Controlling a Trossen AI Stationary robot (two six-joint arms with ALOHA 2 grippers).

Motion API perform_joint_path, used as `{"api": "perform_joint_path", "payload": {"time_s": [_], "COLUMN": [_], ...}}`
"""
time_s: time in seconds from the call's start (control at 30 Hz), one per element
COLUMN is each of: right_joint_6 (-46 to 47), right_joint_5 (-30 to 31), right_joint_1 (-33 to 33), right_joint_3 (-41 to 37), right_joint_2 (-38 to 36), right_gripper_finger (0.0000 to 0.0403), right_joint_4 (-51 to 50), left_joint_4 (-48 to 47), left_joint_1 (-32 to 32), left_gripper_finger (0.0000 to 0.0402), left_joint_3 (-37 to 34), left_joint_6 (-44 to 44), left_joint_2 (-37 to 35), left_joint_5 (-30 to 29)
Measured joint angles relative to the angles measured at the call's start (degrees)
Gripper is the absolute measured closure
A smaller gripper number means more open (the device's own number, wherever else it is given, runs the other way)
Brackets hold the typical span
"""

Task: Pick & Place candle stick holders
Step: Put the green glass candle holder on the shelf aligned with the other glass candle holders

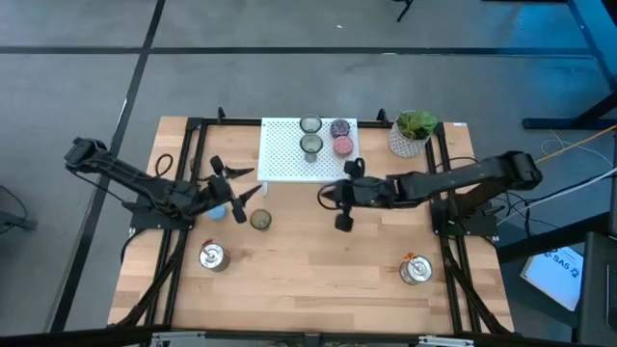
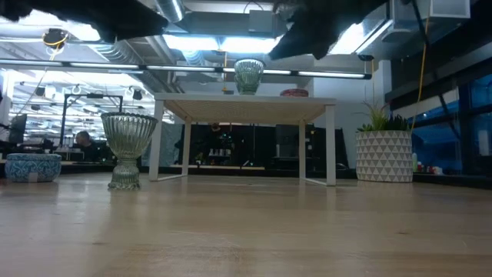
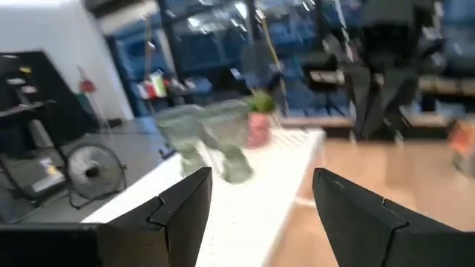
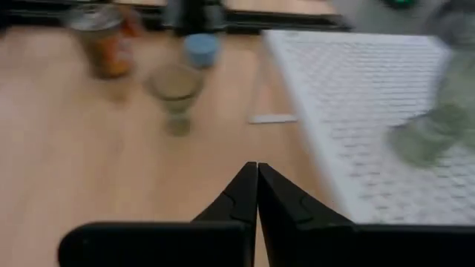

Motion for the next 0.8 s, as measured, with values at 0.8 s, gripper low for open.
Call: {"api": "perform_joint_path", "payload": {"time_s": [0.8], "right_joint_6": [5.8], "right_joint_5": [-6.7], "right_joint_1": [15.2], "right_joint_3": [-15.5], "right_joint_2": [-1.9], "right_gripper_finger": [0.0390], "right_joint_4": [12.5], "left_joint_4": [-49.1], "left_joint_1": [-8.0], "left_gripper_finger": [0.0171], "left_joint_3": [24.1], "left_joint_6": [-24.8], "left_joint_2": [29.1], "left_joint_5": [23.7]}}
